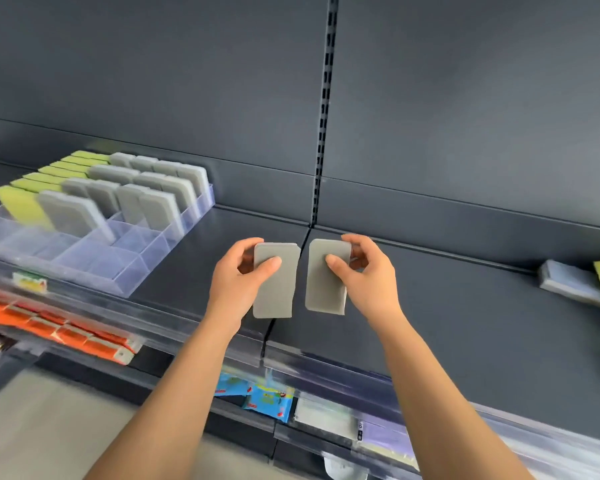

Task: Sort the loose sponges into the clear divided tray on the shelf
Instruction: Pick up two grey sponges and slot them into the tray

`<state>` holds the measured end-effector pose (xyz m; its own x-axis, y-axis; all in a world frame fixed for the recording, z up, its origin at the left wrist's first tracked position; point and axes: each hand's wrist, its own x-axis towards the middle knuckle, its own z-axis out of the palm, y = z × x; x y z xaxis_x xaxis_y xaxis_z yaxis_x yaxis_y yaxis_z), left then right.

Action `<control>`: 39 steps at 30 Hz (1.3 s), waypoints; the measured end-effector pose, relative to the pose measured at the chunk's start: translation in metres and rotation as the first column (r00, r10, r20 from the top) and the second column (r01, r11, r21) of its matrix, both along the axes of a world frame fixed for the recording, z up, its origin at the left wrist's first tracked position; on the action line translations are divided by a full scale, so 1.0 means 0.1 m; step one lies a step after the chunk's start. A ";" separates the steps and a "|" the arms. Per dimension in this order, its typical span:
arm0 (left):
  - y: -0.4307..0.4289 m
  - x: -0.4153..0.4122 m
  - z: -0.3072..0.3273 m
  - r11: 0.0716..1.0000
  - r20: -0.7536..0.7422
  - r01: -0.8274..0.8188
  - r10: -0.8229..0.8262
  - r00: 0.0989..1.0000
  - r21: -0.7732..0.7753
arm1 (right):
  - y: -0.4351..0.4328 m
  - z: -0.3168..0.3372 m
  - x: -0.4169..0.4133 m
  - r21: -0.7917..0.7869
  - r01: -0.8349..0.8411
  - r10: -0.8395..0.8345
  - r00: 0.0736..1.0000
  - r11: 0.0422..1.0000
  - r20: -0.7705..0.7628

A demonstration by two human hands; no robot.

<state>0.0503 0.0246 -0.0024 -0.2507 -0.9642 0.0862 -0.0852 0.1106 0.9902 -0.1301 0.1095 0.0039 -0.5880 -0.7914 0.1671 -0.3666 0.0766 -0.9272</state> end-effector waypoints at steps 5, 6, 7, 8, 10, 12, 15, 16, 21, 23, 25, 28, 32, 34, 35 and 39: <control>-0.21 0.73 0.05 0.999 -0.012 -0.036 0.036 0.999 -0.011 | -0.28 0.01 0.72 -0.020 -0.049 0.049 0.999 0.999 -0.004; -0.25 0.86 0.07 0.999 -0.023 -0.045 0.045 0.999 -0.010 | -0.34 0.02 0.85 -0.022 -0.062 0.062 0.998 0.998 -0.007; -0.29 0.99 0.08 0.998 -0.037 -0.059 0.058 0.998 -0.009 | -0.41 0.02 0.98 -0.024 -0.078 0.077 0.997 0.997 -0.011; -0.33 1.12 0.09 0.997 -0.046 -0.072 0.072 0.996 -0.013 | -0.48 0.03 1.10 -0.026 -0.090 0.089 0.996 0.996 -0.014; -0.41 1.35 0.12 0.995 -0.048 -0.102 0.101 0.994 -0.020 | -0.61 0.06 1.32 -0.033 -0.114 0.113 0.993 0.993 -0.019; -0.51 1.58 0.15 0.992 -0.046 -0.122 0.121 0.992 -0.027 | -0.76 0.07 1.53 -0.043 -0.143 0.142 0.990 0.989 -0.021; -0.68 1.84 0.16 0.988 -0.065 -0.152 0.151 0.986 -0.021 | -0.99 0.08 1.78 -0.061 -0.181 0.180 0.983 0.982 -0.025; -0.73 1.92 0.16 0.986 -0.067 -0.164 0.163 0.984 -0.024 | -1.08 0.08 1.86 -0.068 -0.191 0.190 0.981 0.979 -0.031; -1.13 2.22 0.14 0.982 -0.035 -0.183 0.182 0.983 -0.048 | -1.56 0.09 2.14 -0.116 -0.227 0.221 0.973 0.967 -0.059; -1.34 2.30 0.14 0.981 -0.007 -0.186 0.186 0.982 -0.058 | -1.77 0.08 2.22 -0.131 -0.239 0.231 0.970 0.962 -0.071; -1.52 2.36 0.16 0.981 0.011 -0.184 0.185 0.983 -0.064 | -1.95 0.09 2.28 -0.134 -0.234 0.225 0.971 0.963 -0.075; -1.79 2.42 0.18 0.978 0.048 -0.172 0.178 0.983 -0.117 | -2.21 0.11 2.34 -0.141 -0.218 0.208 0.975 0.966 -0.079; -2.11 2.46 0.18 0.979 0.106 -0.140 0.157 0.982 -0.147 | -2.48 0.10 2.38 -0.141 -0.194 0.181 0.978 0.971 -0.102; -2.21 2.46 0.17 0.977 0.132 -0.137 0.160 0.978 -0.165 | -2.54 0.08 2.37 -0.132 -0.178 0.164 0.980 0.975 -0.113; -2.25 2.46 0.16 0.975 0.149 -0.135 0.162 0.975 -0.179 | -2.56 0.06 2.37 -0.126 -0.169 0.154 0.981 0.978 -0.119; -2.36 2.48 0.13 0.967 0.217 -0.106 0.157 0.963 -0.230 | -2.60 -0.01 2.39 -0.103 -0.137 0.122 0.983 0.985 -0.136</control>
<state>0.2983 -0.2112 0.0108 -0.1607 -0.9550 0.2493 -0.3378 0.2906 0.8952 0.1090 -0.1506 0.0030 -0.4494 -0.8316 0.3263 -0.4839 -0.0804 -0.8714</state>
